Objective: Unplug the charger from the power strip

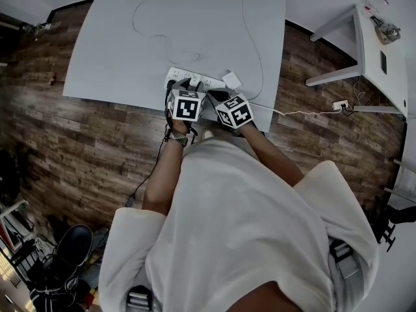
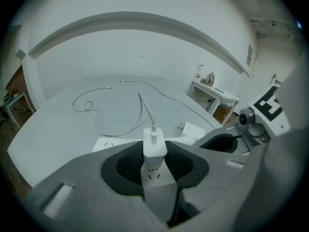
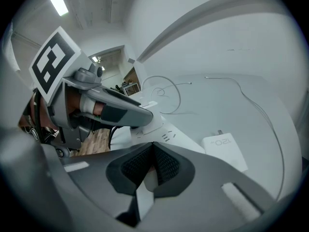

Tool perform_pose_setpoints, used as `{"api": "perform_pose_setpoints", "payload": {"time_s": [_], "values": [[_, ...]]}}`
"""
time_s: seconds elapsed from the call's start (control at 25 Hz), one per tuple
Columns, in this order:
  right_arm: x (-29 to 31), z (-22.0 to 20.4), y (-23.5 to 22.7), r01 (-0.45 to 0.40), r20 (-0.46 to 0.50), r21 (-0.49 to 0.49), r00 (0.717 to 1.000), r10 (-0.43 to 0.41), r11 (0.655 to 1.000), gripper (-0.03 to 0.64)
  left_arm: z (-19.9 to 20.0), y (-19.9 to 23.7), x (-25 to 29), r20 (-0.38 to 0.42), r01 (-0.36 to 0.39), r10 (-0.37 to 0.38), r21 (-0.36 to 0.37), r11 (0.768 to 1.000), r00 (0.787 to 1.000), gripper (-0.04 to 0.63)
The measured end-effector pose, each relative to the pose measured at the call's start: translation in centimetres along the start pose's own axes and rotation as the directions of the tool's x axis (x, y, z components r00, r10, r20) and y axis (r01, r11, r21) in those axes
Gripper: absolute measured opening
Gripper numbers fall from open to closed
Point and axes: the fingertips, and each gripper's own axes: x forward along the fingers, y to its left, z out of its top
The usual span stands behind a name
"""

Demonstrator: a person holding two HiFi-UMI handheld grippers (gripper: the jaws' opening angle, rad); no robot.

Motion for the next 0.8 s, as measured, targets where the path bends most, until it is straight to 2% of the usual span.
{"api": "perform_pose_setpoints", "payload": {"time_s": [0.2,0.56,0.68,0.8], "values": [[-0.04,-0.06,-0.01,-0.001,-0.001,0.001,1.0,0.001,1.0,0.002,-0.05,-0.01,0.02,0.016,-0.019,0.019,0.039,0.999,1.0,0.14],[-0.2,-0.04,-0.04,0.002,-0.001,0.001,1.0,-0.002,1.0,0.002,-0.27,-0.14,-0.23,0.022,-0.026,0.026,0.028,0.999,0.999,0.14],[-0.1,-0.09,0.03,0.006,-0.003,-0.009,1.0,-0.006,1.0,0.002,-0.32,-0.04,-0.02,0.018,-0.012,0.011,0.005,1.0,1.0,0.14],[0.02,-0.11,0.05,0.005,-0.006,-0.016,1.0,-0.005,1.0,0.002,-0.33,0.13,-0.12,0.007,0.002,-0.001,-0.065,0.998,1.0,0.141]]}}
